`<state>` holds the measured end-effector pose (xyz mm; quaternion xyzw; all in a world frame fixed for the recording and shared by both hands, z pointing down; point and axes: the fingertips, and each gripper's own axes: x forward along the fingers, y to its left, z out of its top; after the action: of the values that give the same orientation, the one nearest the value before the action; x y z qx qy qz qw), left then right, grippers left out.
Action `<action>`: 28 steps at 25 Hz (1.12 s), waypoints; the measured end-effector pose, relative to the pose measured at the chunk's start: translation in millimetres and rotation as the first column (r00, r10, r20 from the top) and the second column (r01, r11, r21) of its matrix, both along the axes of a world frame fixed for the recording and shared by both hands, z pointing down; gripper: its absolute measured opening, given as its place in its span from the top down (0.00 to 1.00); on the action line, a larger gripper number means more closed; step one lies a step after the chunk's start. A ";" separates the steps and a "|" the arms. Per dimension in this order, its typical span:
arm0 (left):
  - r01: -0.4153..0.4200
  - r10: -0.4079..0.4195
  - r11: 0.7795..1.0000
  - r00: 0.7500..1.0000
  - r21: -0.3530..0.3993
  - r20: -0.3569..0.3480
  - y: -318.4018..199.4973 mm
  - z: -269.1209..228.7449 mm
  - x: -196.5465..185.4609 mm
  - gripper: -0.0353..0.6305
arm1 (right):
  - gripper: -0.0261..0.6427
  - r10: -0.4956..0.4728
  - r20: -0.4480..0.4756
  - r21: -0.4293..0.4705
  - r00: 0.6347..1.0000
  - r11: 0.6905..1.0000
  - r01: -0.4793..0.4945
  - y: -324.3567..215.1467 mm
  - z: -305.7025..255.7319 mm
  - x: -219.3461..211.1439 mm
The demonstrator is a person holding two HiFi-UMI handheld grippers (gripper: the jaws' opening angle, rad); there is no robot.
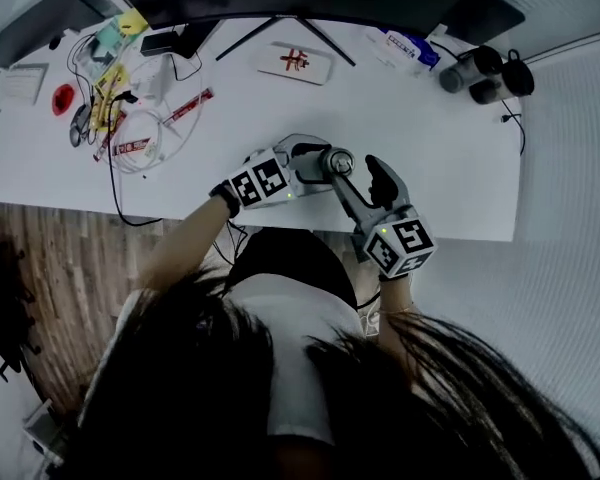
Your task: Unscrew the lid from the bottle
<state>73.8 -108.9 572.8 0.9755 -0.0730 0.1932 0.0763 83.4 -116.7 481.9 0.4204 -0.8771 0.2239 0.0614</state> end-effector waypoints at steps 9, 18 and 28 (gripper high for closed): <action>0.134 -0.134 0.991 0.991 -0.001 -0.004 2.8 0.0 -0.7 0.41 | 0.56 0.116 -0.142 0.043 0.983 0.993 -0.111 -2.0 22.3 -17.3; 0.050 -0.049 0.999 0.998 -0.016 0.025 3.5 -0.2 -0.5 0.41 | 0.61 -0.168 -0.170 0.101 0.971 0.977 0.187 2.1 21.5 -22.3; -0.232 0.233 0.972 0.970 -0.025 0.069 8.1 0.9 0.8 0.41 | 0.61 -0.661 -0.216 0.063 0.718 0.725 0.686 13.1 18.1 -31.8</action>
<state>74.6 -100.8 573.7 0.9691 0.0407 0.2364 0.0584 51.6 -103.6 500.0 0.0932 -0.9740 0.0864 0.1877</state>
